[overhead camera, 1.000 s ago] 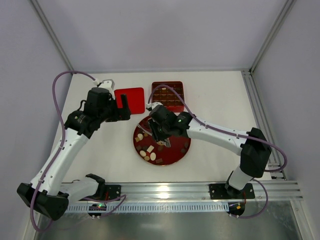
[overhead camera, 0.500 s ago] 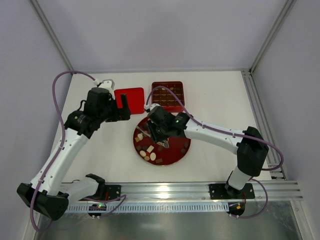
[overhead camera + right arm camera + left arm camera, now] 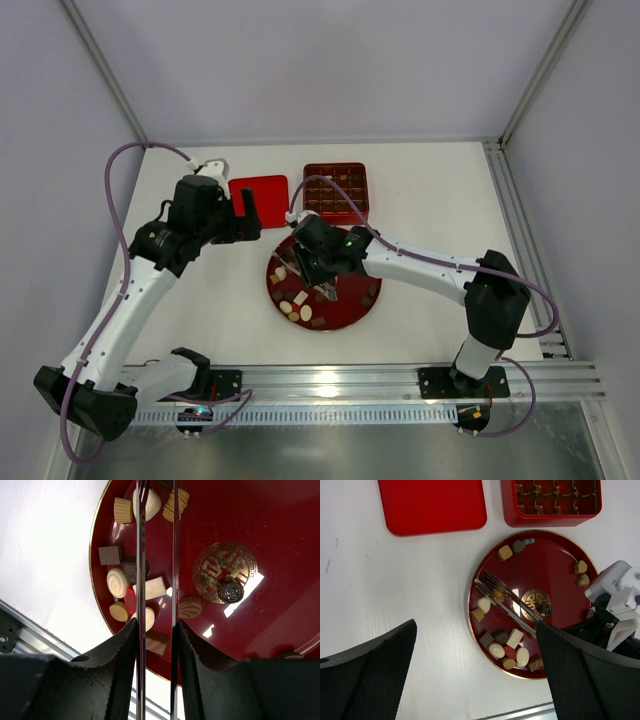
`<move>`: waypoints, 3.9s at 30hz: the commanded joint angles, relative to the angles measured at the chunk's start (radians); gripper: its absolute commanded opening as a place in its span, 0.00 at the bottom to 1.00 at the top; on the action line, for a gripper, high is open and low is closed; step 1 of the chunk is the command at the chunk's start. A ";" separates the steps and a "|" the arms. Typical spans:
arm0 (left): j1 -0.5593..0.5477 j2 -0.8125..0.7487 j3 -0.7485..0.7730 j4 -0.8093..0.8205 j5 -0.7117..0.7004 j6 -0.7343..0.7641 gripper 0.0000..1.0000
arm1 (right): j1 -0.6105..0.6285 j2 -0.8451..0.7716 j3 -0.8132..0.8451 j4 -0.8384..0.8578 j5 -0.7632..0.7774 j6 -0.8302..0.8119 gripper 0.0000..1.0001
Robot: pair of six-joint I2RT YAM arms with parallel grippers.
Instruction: Pack the chocolate
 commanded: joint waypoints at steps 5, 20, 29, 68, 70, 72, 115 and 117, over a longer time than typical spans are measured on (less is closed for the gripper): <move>-0.001 -0.023 0.030 -0.007 -0.008 0.003 1.00 | 0.007 0.005 0.017 0.019 0.021 0.006 0.38; -0.001 -0.021 0.025 -0.002 -0.007 0.003 1.00 | 0.007 0.012 0.029 0.005 0.027 0.000 0.38; -0.001 -0.021 0.024 -0.002 -0.007 0.001 1.00 | 0.007 0.018 0.031 0.000 0.029 -0.002 0.38; -0.001 -0.023 0.019 0.005 -0.010 0.008 1.00 | -0.052 -0.043 0.075 -0.024 0.038 -0.028 0.32; -0.001 -0.023 0.019 0.004 -0.010 0.008 1.00 | -0.055 -0.051 0.074 -0.026 0.037 -0.028 0.32; -0.001 -0.024 0.019 0.005 -0.010 0.009 1.00 | -0.059 -0.061 0.074 -0.029 0.035 -0.026 0.32; -0.001 -0.015 0.030 -0.005 -0.010 0.011 1.00 | -0.410 0.265 0.537 -0.071 -0.042 -0.129 0.32; -0.001 -0.014 0.025 -0.004 -0.011 0.012 1.00 | -0.411 0.271 0.525 -0.061 -0.046 -0.129 0.32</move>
